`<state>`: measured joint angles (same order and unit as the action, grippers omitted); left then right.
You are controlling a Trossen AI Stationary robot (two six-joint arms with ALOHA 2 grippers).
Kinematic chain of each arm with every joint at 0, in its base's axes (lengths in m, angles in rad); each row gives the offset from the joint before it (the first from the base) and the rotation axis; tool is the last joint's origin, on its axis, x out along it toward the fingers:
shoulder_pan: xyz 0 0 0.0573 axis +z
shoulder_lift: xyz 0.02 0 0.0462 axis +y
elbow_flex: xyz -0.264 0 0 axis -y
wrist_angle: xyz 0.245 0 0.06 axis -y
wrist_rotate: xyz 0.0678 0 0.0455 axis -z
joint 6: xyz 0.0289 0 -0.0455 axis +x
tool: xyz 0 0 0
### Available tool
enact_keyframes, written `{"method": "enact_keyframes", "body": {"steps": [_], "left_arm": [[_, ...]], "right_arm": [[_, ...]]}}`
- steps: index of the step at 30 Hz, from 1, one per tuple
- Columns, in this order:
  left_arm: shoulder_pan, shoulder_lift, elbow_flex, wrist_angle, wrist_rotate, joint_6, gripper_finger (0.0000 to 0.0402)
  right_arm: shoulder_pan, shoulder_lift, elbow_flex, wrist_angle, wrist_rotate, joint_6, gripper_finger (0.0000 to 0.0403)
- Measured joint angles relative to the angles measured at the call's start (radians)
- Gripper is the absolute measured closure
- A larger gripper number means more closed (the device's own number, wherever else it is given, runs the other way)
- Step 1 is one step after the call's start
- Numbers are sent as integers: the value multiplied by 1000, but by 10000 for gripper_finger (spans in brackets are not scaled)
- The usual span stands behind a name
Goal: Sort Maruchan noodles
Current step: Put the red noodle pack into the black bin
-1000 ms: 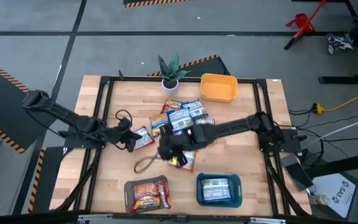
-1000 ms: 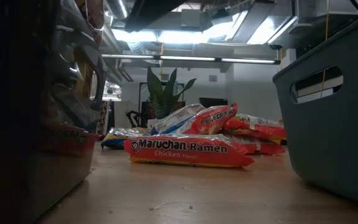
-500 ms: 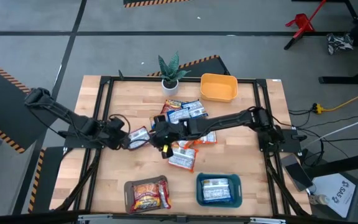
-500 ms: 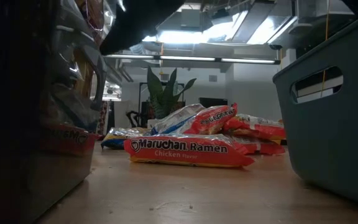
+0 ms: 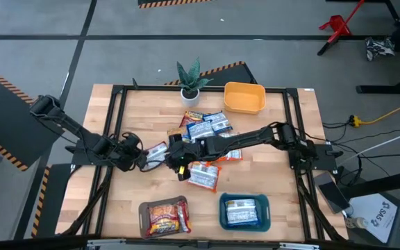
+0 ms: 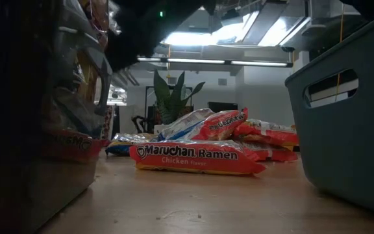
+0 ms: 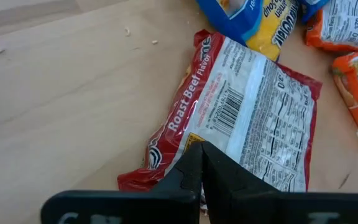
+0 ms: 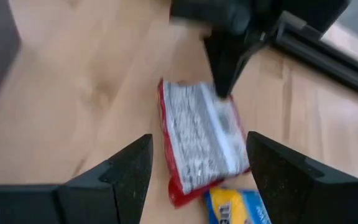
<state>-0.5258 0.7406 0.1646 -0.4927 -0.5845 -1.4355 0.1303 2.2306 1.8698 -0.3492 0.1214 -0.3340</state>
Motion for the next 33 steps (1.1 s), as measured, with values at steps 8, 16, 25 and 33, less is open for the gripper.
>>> {"method": "enact_keyframes", "body": {"steps": [8, 16, 25, 33], "left_arm": [[-22, 4, -4, 2, 55, -117, 401], [-10, 5, -4, 6, 63, -186, 401], [79, 70, -6, 135, 97, -89, 401], [150, 207, -10, 417, 132, 89, 402]], "right_arm": [[0, 35, 0, -61, 33, -85, 160], [0, 35, 0, -65, 45, -71, 160], [0, 35, 2, -116, 44, -38, 160], [1, 29, 89, -250, 43, -6, 160]]}}
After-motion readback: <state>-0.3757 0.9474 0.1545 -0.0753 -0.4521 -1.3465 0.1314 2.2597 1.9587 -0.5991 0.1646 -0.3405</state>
